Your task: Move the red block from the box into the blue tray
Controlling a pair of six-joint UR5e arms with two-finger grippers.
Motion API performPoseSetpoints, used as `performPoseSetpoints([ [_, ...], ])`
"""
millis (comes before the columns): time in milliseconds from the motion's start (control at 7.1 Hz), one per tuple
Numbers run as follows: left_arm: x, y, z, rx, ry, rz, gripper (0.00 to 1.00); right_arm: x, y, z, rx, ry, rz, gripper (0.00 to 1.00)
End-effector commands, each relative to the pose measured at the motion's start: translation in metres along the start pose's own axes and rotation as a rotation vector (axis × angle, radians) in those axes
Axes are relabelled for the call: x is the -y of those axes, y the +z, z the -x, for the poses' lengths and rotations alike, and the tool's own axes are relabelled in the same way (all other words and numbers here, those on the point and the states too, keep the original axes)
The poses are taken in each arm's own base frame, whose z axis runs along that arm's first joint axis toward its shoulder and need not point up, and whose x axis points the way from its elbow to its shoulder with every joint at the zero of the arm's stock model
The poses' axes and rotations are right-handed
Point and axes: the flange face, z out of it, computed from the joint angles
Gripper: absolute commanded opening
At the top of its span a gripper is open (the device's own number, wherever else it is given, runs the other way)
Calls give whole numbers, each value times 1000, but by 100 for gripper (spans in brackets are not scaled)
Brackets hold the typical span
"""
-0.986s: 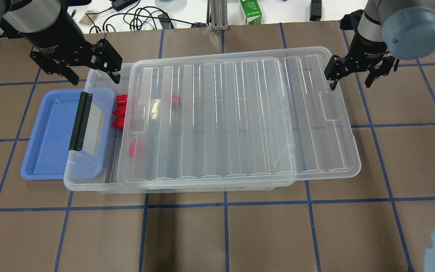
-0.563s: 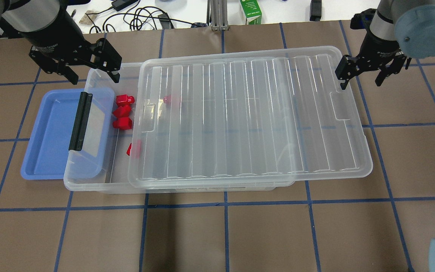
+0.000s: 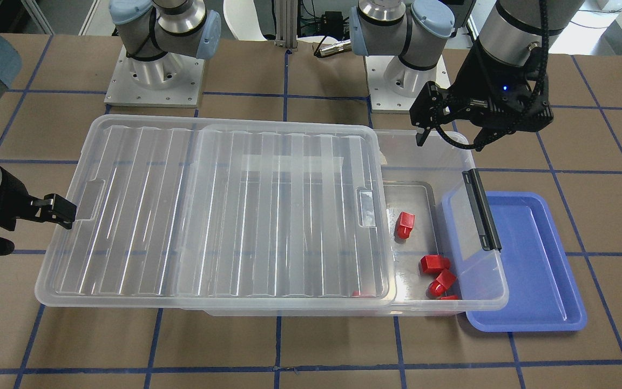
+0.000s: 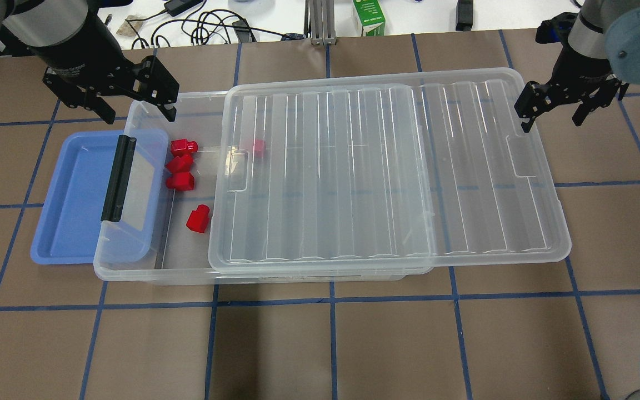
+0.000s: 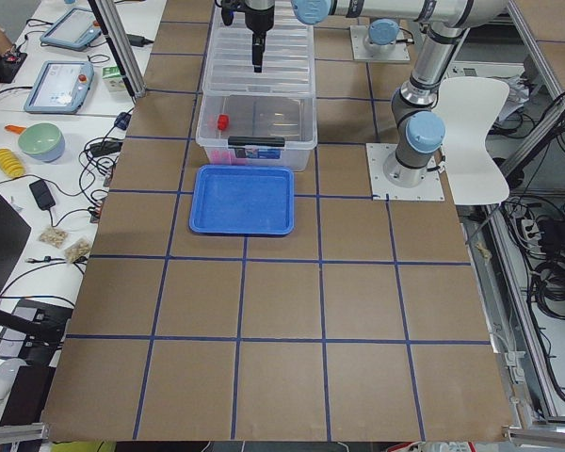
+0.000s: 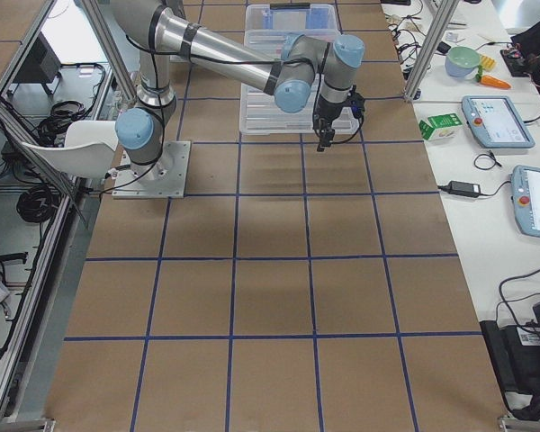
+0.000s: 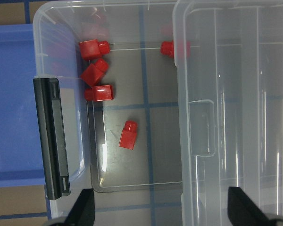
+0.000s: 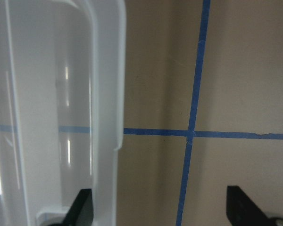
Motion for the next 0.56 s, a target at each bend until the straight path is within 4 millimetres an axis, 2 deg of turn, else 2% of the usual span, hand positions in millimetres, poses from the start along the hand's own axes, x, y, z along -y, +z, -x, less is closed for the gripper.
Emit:
performPoseSetpoints([
  [0, 0, 0, 0, 0, 0, 0, 100, -1, 0, -6, -9, -3, 3, 100],
  [282, -6, 7, 1, 11, 25, 22, 100, -1, 0, -7, -26, -16, 10, 100],
  [423, -3, 21, 5, 5, 24, 37, 100, -2, 1, -7, -25, -17, 11, 100],
])
